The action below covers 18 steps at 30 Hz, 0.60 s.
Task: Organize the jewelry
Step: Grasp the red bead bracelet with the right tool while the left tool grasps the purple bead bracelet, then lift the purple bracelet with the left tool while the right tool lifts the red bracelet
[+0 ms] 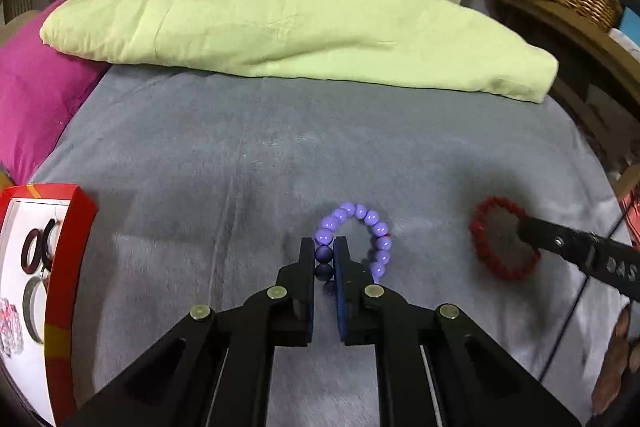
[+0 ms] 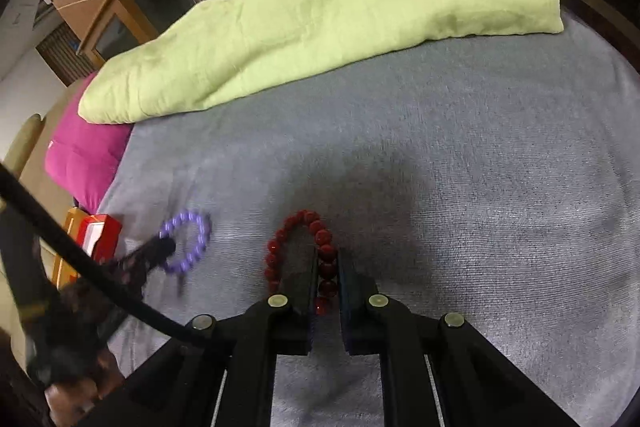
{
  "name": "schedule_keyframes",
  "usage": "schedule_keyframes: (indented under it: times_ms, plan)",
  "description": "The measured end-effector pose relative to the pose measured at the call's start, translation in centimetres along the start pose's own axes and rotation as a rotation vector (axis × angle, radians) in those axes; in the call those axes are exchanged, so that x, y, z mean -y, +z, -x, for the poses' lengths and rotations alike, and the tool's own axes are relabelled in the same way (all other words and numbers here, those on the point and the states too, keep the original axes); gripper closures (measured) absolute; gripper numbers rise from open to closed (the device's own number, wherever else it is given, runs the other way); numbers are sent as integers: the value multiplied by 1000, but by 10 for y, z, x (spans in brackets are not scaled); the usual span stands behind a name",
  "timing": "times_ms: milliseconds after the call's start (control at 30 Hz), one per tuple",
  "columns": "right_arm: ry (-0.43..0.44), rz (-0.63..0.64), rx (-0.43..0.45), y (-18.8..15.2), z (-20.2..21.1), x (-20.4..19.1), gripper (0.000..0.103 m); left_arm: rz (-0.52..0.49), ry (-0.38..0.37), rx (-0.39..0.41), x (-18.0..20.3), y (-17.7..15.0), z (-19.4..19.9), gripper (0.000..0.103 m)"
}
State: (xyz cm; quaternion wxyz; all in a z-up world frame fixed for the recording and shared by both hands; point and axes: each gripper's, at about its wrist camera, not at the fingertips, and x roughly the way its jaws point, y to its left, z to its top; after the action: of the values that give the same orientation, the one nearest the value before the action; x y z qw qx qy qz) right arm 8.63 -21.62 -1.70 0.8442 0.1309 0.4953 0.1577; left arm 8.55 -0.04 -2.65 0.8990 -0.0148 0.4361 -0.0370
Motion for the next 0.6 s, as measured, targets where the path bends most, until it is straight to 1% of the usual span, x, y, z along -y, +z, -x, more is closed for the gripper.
schedule_keyframes:
  times_ms: [67, 133, 167, 233, 333, 467, 600]
  plan:
    - [5, -1, 8, -1, 3, 0, 93, -42, 15, 38, 7, 0, 3, 94]
    - [13, -11, 11, -1, 2, 0, 93, -54, 19, 46, 6, -2, 4, 94]
    - [17, -16, 12, 1, 1, 1, 93, -46, 6, 39, 4, -3, 2, 94]
    - [37, -32, 17, 2, 3, 5, 93, -41, 6, 36, 1, -4, 0, 94]
    - [57, -26, 26, 7, 3, 2, 93, -7, -16, 31, -8, 2, -5, 94]
    - [67, -13, 46, 8, 5, -3, 93, 16, -24, 68, -12, 6, 5, 94]
    - [75, -7, 58, 8, 8, -6, 93, 30, -23, 78, -15, 8, 6, 94]
